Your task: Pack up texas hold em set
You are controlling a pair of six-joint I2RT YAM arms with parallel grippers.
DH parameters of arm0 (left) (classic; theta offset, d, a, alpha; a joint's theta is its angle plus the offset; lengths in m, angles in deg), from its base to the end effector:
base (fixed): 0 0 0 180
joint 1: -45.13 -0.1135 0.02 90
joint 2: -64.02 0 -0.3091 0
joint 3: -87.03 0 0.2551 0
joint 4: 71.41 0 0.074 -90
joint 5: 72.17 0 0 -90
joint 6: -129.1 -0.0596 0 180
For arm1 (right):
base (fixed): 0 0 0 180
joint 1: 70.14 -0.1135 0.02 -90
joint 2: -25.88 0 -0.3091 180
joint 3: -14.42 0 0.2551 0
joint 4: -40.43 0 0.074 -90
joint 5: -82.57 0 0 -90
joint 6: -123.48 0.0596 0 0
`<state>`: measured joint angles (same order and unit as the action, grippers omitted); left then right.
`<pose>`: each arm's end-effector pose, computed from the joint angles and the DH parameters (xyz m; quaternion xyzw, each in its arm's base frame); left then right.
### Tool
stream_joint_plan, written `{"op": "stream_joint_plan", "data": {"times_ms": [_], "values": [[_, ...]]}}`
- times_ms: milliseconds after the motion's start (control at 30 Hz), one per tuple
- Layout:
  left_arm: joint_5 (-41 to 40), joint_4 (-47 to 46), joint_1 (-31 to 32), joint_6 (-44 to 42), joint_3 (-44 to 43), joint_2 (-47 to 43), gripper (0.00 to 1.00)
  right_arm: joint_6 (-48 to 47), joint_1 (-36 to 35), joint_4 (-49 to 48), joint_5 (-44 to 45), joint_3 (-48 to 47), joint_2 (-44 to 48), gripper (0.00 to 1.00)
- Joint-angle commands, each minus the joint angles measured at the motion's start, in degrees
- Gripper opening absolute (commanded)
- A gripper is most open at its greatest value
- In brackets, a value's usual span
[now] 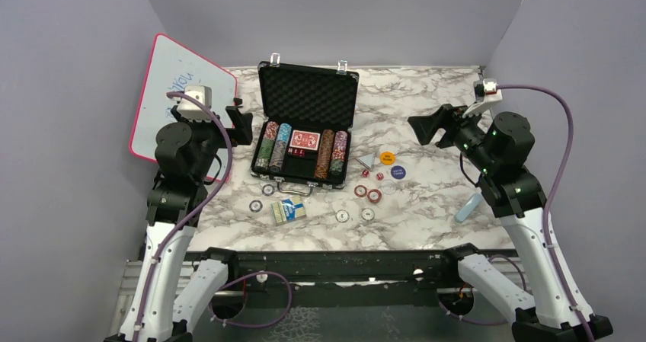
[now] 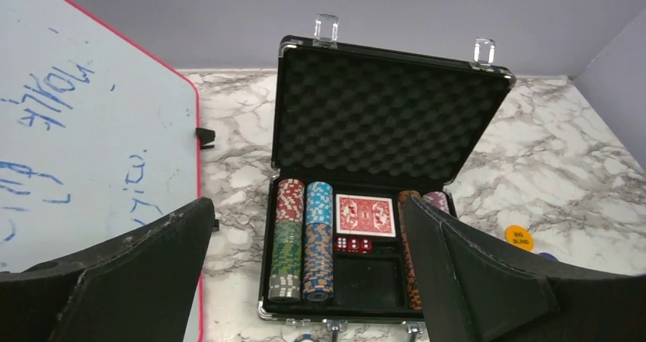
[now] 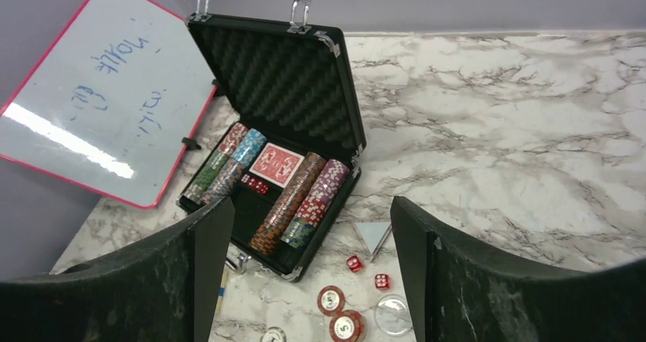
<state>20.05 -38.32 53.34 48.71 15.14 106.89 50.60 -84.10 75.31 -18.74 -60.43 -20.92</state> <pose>0.1479 -0.0237 0.4381 0.0043 0.7317 -0.1195 0.6710 0.1574 0.0512 0.4430 -0.0449 0.7459 0.2480 0.6166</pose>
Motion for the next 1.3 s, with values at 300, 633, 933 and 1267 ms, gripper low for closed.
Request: {"op": "stream_joint_plan", "data": {"times_ms": [300, 633, 933, 1267], "values": [[7.1, -12.3, -0.9, 6.8, 7.7, -3.4, 0.99, 0.5, 1.6, -3.0, -11.3, 3.4, -1.5, 0.83], [4.0, -21.3, -1.1, 15.3, 21.9, -6.2, 0.99, 6.3, 1.6, 6.4, -10.4, 6.5, -14.3, 0.56], [-0.7, -22.8, -1.1, 21.3, 29.3, -8.1, 0.99, 8.7, -2.8, 5.9, -3.8, 9.4, -25.0, 0.58], [-4.9, -21.9, -0.1, 22.5, 30.0, -8.3, 0.99, 8.3, -14.8, 9.0, 10.1, 4.0, -38.0, 0.59]]}}
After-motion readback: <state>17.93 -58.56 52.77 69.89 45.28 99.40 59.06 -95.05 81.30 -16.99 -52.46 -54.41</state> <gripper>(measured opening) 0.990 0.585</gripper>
